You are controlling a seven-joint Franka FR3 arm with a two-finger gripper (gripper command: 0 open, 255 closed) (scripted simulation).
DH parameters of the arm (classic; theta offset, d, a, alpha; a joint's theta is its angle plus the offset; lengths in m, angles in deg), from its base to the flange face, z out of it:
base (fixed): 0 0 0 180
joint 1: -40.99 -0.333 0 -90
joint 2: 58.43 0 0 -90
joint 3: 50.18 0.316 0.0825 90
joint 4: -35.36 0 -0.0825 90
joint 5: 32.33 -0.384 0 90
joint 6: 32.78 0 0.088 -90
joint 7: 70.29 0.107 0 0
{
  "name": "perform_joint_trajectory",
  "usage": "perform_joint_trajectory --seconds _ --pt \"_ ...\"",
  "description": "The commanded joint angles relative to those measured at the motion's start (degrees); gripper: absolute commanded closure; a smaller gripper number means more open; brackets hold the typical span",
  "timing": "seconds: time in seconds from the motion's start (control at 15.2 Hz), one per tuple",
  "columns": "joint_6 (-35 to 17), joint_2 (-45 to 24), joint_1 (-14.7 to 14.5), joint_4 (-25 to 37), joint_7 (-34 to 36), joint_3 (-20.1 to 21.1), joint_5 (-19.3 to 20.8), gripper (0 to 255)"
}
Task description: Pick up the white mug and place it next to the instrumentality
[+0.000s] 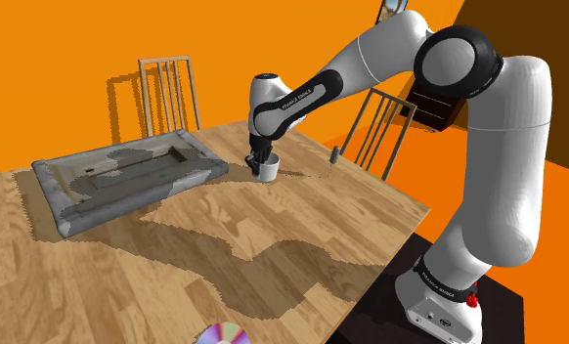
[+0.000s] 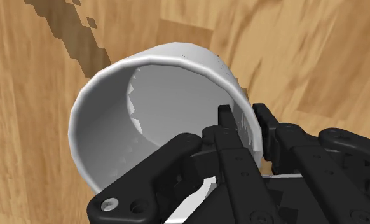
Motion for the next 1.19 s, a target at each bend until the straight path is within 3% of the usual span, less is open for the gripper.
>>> perform_joint_trajectory --seconds 0.0,0.4,1.12 --pt "0.0 0.0 0.0 0.0 0.0 0.0 0.0 255" --pt "0.0 0.0 0.0 0.0 0.0 0.0 0.0 255" --pt "6.6 5.1 0.3 1.5 -0.8 0.4 -0.9 255"
